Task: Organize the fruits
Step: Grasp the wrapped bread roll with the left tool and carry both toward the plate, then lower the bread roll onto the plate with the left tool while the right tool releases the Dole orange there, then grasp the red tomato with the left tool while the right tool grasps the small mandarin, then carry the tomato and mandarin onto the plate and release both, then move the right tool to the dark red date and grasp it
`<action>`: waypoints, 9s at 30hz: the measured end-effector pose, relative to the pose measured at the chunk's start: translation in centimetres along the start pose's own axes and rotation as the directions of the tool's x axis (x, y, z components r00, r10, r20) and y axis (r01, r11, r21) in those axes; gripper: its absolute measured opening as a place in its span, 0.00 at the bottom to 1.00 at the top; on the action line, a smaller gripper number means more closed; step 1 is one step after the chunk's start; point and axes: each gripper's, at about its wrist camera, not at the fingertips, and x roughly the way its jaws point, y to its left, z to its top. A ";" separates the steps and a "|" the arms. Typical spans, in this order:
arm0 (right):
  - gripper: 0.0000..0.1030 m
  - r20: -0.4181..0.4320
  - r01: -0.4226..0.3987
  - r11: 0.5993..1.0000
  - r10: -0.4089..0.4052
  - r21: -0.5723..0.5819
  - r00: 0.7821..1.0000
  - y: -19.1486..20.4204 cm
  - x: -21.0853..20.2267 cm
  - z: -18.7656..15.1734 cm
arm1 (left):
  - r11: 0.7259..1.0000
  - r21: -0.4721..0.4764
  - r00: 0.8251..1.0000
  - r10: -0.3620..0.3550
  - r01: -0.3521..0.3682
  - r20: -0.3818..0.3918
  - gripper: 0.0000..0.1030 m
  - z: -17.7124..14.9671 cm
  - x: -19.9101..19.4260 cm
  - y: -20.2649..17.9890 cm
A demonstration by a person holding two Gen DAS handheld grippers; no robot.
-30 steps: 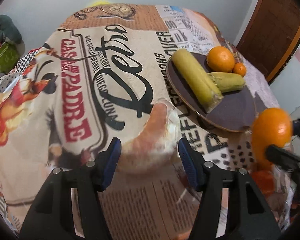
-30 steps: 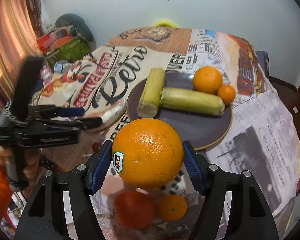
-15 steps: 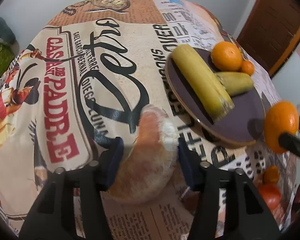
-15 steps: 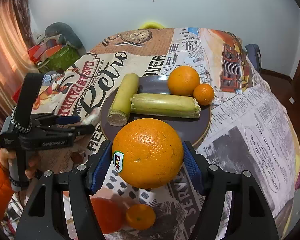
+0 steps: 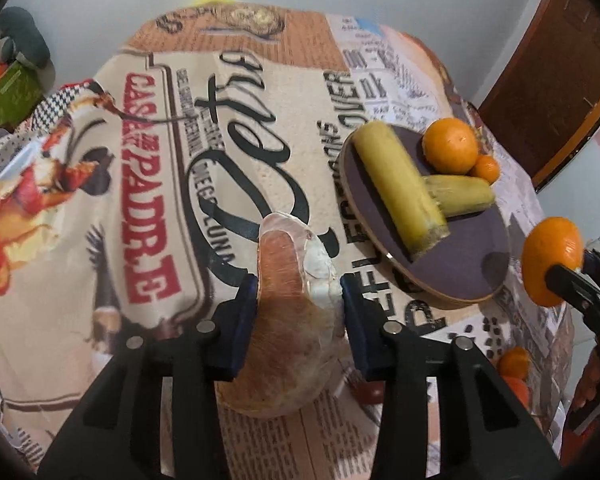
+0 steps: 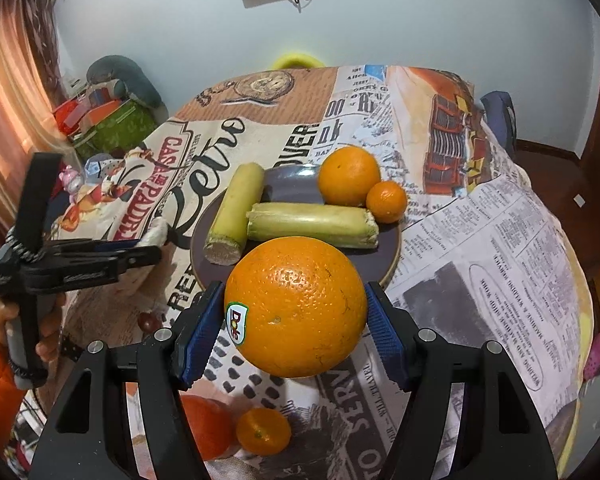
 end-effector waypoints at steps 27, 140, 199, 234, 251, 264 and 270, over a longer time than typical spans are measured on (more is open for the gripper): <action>0.64 0.051 0.022 0.999 -0.020 -0.040 0.998 -1.5 0.7 3.1 | 0.988 0.069 0.975 -0.150 0.140 0.162 0.40 3.6 -4.5 -7.5; 0.31 -0.050 -0.066 0.996 0.063 -0.064 0.997 0.5 -2.7 -2.3 | 0.996 0.063 0.994 -0.066 0.060 0.087 0.48 -5.2 -6.6 -8.8; 0.40 -0.025 -0.043 0.994 0.040 -0.101 0.999 -3.0 7.6 6.7 | 0.991 -0.009 0.987 -0.132 0.134 0.096 0.52 8.9 4.1 -7.7; 0.47 0.085 0.032 0.994 -0.023 -0.108 0.996 1.9 -8.5 0.5 | 0.998 0.046 0.947 0.025 -0.042 0.319 0.62 -1.7 -15.5 -7.8; 0.47 -0.195 0.035 0.994 -0.054 -0.099 0.979 2.3 -3.5 -9.4 | 0.998 0.054 0.984 0.021 -0.031 0.176 0.69 -10.1 -12.6 -7.0; 0.26 -0.222 -0.005 0.995 -0.016 -0.095 0.975 2.0 -2.1 -10.3 | 0.999 0.022 0.997 0.048 -0.049 0.055 0.69 -11.2 -7.4 -4.3; 0.26 -0.164 -0.004 0.996 -0.010 -0.085 0.986 1.6 -2.4 -8.2 | 0.998 0.031 0.997 0.054 -0.055 0.048 0.69 -9.5 -5.3 -4.3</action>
